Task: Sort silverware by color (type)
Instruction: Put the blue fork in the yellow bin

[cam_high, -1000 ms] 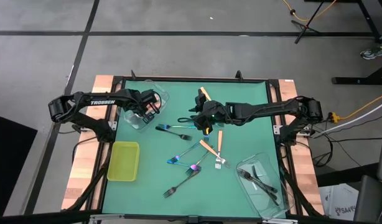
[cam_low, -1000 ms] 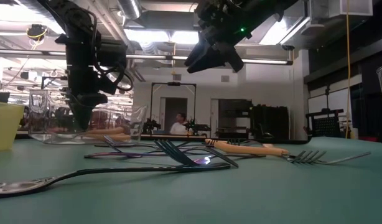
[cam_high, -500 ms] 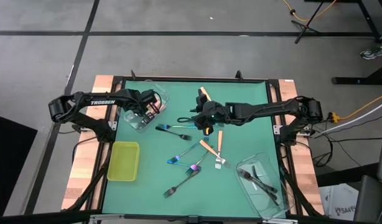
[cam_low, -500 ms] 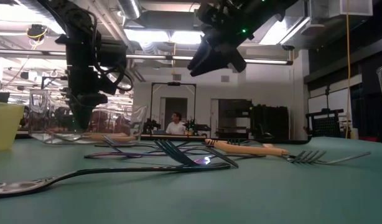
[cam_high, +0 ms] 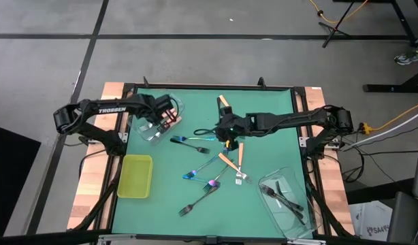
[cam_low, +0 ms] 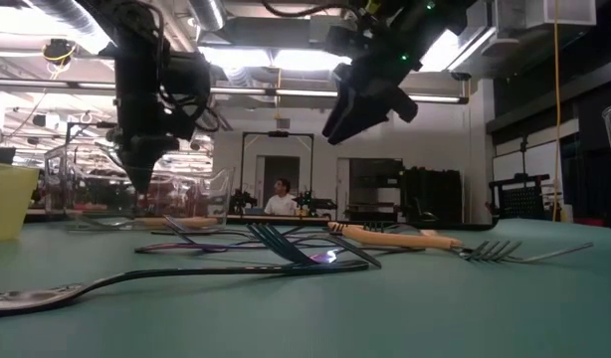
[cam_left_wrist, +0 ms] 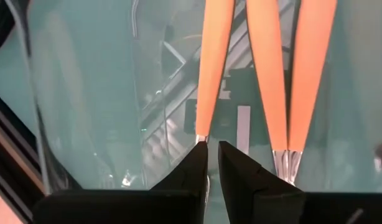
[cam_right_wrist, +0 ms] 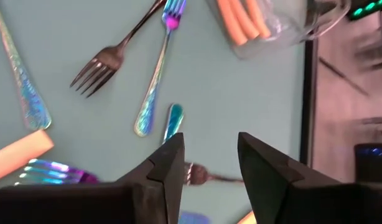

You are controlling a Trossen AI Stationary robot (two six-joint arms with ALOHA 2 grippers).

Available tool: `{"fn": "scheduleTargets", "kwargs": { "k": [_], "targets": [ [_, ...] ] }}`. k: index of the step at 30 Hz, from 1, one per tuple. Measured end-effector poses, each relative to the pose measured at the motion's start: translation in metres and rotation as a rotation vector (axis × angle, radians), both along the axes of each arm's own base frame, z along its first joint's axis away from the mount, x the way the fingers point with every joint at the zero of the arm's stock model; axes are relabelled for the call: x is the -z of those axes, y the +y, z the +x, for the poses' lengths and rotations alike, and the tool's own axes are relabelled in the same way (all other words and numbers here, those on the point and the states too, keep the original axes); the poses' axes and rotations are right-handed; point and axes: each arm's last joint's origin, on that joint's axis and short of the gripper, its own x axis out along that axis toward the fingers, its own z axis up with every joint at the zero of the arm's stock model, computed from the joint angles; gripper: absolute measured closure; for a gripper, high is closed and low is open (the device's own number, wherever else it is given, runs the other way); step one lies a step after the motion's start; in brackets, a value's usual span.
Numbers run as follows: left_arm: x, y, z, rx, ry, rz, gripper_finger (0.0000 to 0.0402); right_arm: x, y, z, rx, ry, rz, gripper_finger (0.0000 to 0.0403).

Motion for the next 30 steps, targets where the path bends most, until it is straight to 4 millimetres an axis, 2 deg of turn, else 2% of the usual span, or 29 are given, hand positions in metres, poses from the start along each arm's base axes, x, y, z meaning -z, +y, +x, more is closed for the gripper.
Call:
{"fn": "scheduleTargets", "kwargs": {
  "k": [9, 18, 22, 30],
  "targets": [
    [-0.02, 0.003, 0.008, 0.005, -0.035, 0.0, 0.0368, 0.005, -0.003, -0.005, 0.016, 0.055, 0.091, 0.0262],
    [-0.04, -0.005, 0.024, 0.066, -0.104, 0.032, 0.0368, 0.01, -0.034, -0.015, 0.12, 0.091, 0.321, 0.0262],
    [-0.047, -0.012, 0.032, 0.102, -0.134, 0.043, 0.0368, 0.012, -0.041, -0.019, 0.148, 0.115, 0.366, 0.0262],
    [-0.055, -0.032, 0.044, 0.169, -0.177, 0.047, 0.0368, 0.043, -0.04, -0.032, 0.166, 0.173, 0.366, 0.0262]
  ]
}}
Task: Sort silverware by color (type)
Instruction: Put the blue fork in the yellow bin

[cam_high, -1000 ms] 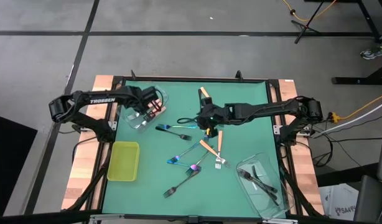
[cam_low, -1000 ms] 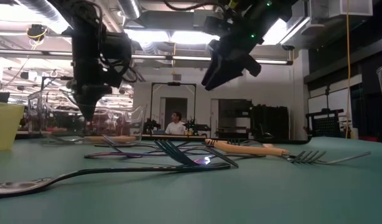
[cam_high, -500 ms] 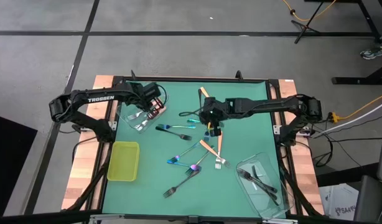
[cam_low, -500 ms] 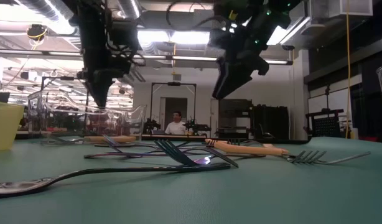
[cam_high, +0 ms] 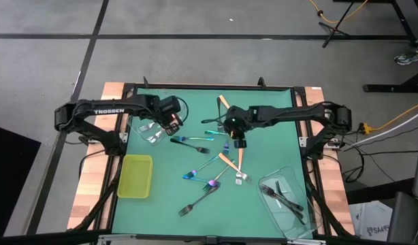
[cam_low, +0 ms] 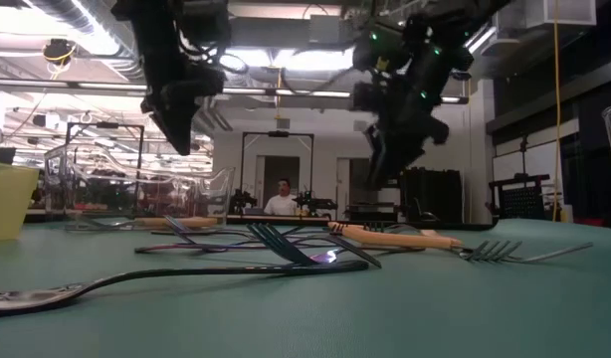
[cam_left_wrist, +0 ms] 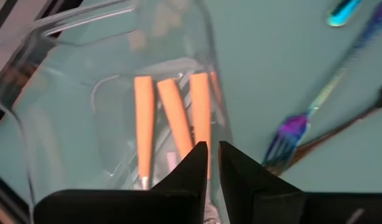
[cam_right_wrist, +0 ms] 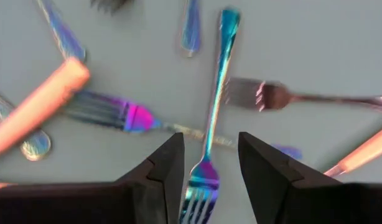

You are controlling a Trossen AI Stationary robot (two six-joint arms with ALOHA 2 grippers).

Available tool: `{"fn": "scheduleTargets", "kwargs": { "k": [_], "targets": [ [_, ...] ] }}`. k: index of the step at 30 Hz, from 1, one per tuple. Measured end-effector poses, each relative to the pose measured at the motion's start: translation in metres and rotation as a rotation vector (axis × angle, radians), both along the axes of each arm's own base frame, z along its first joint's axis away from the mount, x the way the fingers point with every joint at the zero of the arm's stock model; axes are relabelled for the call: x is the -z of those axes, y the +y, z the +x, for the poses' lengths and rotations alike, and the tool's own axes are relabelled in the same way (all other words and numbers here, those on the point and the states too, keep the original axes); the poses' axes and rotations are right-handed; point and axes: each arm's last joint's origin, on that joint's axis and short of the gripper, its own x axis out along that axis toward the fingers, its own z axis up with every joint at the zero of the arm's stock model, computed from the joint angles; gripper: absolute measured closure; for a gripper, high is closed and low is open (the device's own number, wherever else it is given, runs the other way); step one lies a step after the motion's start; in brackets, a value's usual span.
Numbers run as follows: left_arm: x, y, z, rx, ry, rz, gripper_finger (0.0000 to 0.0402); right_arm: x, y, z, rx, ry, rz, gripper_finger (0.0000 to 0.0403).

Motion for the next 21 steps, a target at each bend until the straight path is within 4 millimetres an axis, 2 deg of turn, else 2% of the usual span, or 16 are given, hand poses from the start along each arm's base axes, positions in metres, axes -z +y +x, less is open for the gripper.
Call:
{"fn": "scheduleTargets", "kwargs": {
  "k": [8, 21],
  "targets": [
    [-0.002, -0.015, 0.011, 0.068, -0.066, 0.018, 0.0368, 0.025, 0.0, -0.01, 0.023, 0.005, -0.055, 0.0262],
    [-0.005, -0.023, 0.019, 0.106, -0.131, 0.034, 0.0368, 0.04, -0.006, -0.016, 0.054, -0.046, -0.083, 0.0262]
  ]
}}
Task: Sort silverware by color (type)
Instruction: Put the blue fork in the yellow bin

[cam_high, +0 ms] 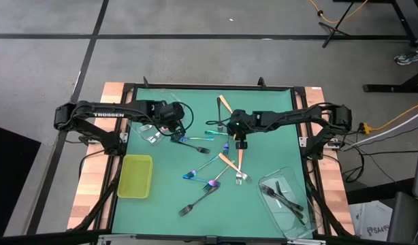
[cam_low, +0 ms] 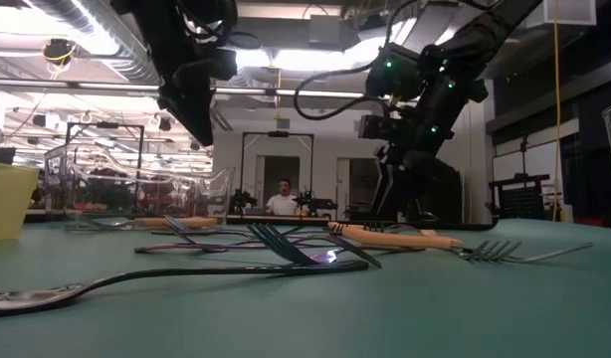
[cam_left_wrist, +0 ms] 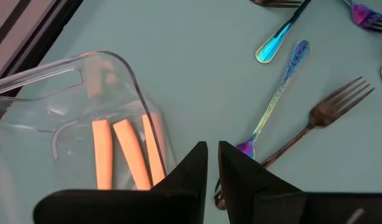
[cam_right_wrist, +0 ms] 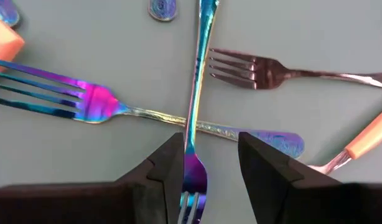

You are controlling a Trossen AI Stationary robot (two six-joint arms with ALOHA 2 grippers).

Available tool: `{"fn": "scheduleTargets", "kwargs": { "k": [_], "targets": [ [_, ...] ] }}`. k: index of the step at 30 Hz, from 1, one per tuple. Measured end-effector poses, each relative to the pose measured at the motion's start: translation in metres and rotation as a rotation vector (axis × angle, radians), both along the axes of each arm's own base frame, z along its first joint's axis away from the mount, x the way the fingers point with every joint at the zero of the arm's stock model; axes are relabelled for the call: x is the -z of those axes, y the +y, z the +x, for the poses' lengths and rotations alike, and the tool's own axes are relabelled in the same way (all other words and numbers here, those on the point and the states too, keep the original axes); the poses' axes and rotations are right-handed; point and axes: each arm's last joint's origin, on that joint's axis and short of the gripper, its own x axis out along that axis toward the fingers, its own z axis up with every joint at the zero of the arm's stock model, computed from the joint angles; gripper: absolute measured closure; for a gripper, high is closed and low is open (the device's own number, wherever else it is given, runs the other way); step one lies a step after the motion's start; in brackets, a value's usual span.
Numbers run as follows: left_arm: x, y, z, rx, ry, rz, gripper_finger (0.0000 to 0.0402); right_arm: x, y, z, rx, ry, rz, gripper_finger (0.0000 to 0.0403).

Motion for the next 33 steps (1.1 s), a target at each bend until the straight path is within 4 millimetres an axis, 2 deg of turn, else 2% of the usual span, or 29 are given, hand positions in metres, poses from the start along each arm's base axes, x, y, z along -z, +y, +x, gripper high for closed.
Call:
{"fn": "scheduleTargets", "kwargs": {
  "k": [7, 14, 24, 27, 33],
  "targets": [
    [0.0, 0.0, 0.0, -0.009, -0.005, -0.003, 0.0368, 0.005, -0.012, -0.001, 0.009, -0.01, 0.072, 0.0262],
    [-0.001, 0.0, 0.001, -0.021, -0.017, -0.007, 0.0368, 0.015, -0.012, 0.0, -0.012, 0.015, 0.125, 0.0262],
    [-0.001, 0.0, 0.002, -0.021, -0.028, -0.005, 0.0368, 0.027, -0.014, 0.003, 0.004, 0.05, 0.11, 0.0264],
    [-0.001, 0.0, 0.002, -0.021, -0.03, -0.004, 0.0368, 0.027, -0.014, 0.003, 0.003, 0.051, 0.112, 0.0276],
    [-0.001, 0.001, 0.002, -0.021, -0.034, -0.003, 0.0368, 0.028, -0.014, 0.003, 0.001, 0.05, 0.11, 0.0325]
  ]
}}
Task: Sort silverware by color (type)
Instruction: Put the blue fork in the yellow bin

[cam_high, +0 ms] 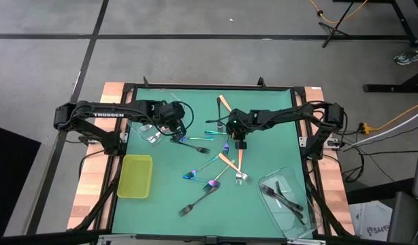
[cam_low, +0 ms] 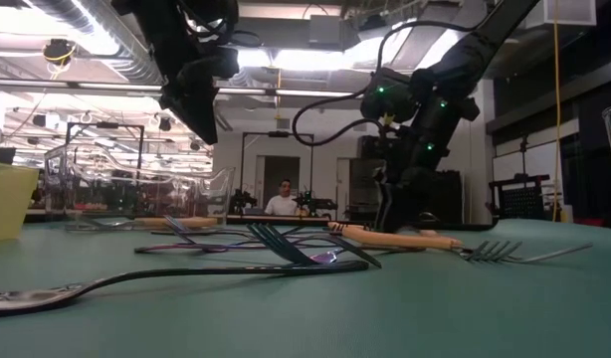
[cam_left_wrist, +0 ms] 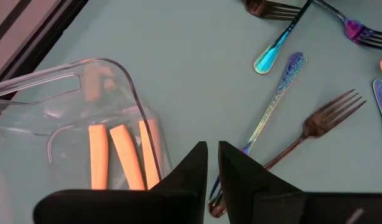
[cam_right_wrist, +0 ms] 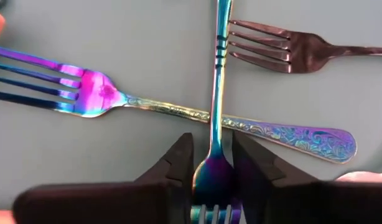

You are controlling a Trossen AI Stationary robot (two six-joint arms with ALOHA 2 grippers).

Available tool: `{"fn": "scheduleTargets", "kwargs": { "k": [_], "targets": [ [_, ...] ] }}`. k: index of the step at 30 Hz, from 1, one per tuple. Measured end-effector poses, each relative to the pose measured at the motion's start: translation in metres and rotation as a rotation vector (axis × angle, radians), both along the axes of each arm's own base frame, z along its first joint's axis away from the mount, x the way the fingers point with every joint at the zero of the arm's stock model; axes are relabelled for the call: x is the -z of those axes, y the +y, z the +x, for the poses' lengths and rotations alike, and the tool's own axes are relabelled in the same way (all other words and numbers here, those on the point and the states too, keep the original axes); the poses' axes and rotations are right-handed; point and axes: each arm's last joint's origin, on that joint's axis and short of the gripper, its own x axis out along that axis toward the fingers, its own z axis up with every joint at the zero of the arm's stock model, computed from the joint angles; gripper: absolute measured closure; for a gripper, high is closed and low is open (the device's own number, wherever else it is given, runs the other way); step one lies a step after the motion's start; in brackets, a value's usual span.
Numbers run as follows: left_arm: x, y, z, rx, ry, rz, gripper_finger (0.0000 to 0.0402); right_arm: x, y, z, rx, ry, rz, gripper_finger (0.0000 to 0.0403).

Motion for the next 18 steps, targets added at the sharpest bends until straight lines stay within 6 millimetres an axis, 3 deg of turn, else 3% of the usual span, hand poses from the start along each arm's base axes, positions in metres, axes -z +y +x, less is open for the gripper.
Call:
{"fn": "scheduleTargets", "kwargs": {
  "k": [11, 18],
  "targets": [
    [0.0, 0.0, 0.0, 0.0, 0.0, 0.0, 0.0368, 0.0006, 0.0001, 0.0002, 0.0, 0.0, 0.0, 0.0347],
    [0.0, 0.0, 0.0, -0.001, 0.0, 0.0, 0.0368, 0.0008, 0.0001, -0.0001, -0.001, 0.004, -0.001, 0.038]
  ]
}}
